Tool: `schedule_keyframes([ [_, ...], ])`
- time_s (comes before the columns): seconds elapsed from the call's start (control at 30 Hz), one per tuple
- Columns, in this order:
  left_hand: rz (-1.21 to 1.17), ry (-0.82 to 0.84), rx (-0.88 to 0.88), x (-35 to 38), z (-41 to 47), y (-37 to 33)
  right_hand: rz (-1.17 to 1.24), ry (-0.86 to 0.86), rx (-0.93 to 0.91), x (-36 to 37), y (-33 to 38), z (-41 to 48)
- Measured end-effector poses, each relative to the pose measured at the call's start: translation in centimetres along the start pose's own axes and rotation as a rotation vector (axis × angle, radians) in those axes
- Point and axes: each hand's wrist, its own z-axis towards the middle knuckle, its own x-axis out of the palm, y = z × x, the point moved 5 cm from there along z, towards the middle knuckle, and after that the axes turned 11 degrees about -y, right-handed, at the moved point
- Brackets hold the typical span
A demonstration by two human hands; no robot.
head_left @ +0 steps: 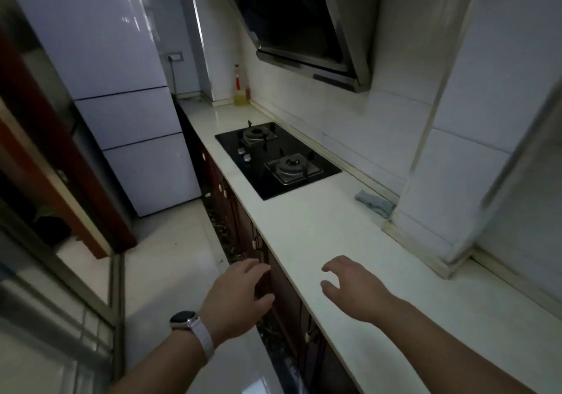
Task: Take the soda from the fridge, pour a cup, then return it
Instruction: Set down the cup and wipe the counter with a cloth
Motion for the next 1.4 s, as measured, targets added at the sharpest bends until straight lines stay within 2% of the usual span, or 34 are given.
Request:
schedule_keyframes([
  [0.2, 0.045, 0.072, -0.013, 1.1, 9.8, 2.6, 0.071, 0.018, -0.020, 2.5, -0.7, 9.8],
  [0.4, 0.067, 0.114, 0.073, 2.5, 20.0, 1.6, 0.088, 0.013, 0.035, 0.9, -4.8, 16.5],
  [0.67, 0.008, 0.186, 0.195, 5.4, 29.1, -1.0, 0.071, -0.028, 0.164, -1.8, -10.4, 20.6],
  [0.9, -0.027, 0.290, 0.358, 11.2, 36.1, -4.0, 0.041, -0.039, 0.339, -2.4, -15.2, 22.2],
  [1.4, -0.195, 0.513, 0.665, 25.0, 50.2, -6.4, -0.079, 0.004, 0.786, 2.1, -21.6, 29.0],
])
